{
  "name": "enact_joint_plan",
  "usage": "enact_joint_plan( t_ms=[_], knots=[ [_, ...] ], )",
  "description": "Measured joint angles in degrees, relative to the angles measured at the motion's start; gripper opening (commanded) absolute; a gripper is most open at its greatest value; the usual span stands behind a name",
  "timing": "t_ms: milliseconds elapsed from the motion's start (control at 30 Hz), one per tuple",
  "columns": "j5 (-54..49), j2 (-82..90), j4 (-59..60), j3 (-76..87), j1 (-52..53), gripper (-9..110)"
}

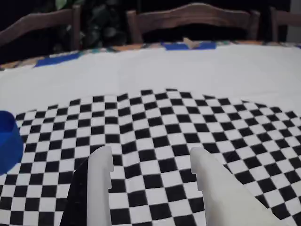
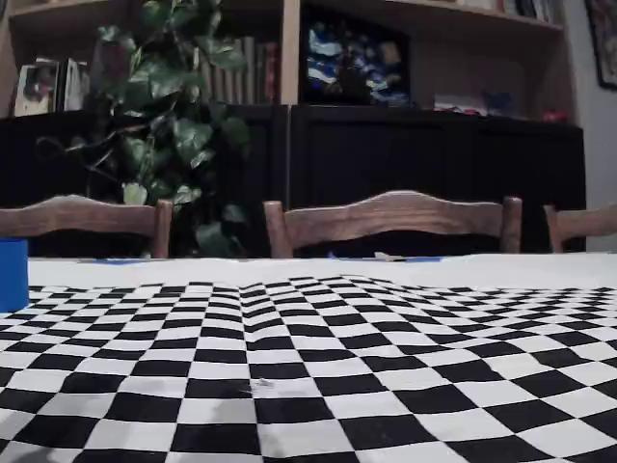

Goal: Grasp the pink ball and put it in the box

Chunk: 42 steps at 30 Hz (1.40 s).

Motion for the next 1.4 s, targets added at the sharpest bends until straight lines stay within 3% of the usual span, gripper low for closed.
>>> enact_joint_plan(
  t_ms=[800, 1400],
  knots=[
    [0.0, -1.1, -2.4, 0.0, 17.7, 18],
    [0.0, -1.6, -2.4, 0.0, 24.9, 18]
  ],
)
